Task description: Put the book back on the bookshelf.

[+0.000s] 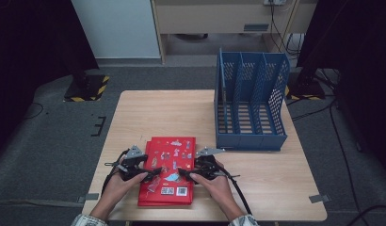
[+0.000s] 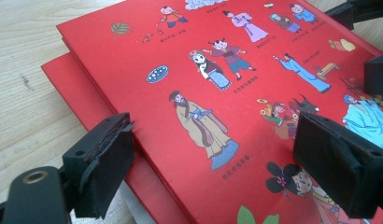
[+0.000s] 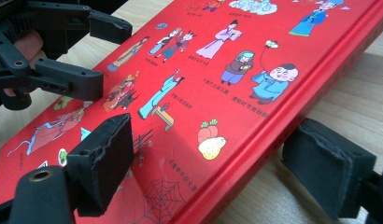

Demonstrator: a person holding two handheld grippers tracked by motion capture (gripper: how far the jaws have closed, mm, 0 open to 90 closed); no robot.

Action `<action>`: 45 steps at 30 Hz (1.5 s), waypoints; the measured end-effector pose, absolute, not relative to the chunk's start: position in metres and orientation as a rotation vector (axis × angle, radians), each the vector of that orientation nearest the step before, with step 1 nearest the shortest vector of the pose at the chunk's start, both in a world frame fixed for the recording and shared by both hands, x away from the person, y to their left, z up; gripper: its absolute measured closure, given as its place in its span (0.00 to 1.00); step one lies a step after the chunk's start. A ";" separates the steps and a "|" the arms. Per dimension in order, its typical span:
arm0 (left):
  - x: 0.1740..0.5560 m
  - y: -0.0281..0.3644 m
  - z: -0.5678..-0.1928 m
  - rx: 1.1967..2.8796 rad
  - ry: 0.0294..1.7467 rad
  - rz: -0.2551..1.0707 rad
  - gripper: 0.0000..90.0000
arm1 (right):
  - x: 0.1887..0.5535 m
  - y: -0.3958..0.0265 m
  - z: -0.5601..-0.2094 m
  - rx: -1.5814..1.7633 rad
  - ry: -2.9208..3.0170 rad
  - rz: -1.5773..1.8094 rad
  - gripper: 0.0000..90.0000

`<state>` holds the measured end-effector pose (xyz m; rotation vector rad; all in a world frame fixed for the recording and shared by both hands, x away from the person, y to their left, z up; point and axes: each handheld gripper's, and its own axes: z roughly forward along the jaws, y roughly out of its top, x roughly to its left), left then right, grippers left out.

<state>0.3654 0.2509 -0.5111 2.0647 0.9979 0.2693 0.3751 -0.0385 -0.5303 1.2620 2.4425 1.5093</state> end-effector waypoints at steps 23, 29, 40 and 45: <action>0.366 0.256 -0.511 1.994 1.007 0.190 0.13 | 0.382 -0.031 -0.512 1.225 2.473 1.518 0.20; 0.365 0.256 -0.511 1.994 1.003 0.197 0.13 | 0.386 -0.028 -0.509 1.227 2.496 1.499 0.21; 0.366 0.258 -0.511 1.978 1.017 0.181 0.12 | 0.392 -0.025 -0.505 1.231 2.534 1.481 0.23; 0.366 0.258 -0.512 1.979 1.032 0.193 0.06 | 0.391 -0.025 -0.506 1.224 2.536 1.487 0.23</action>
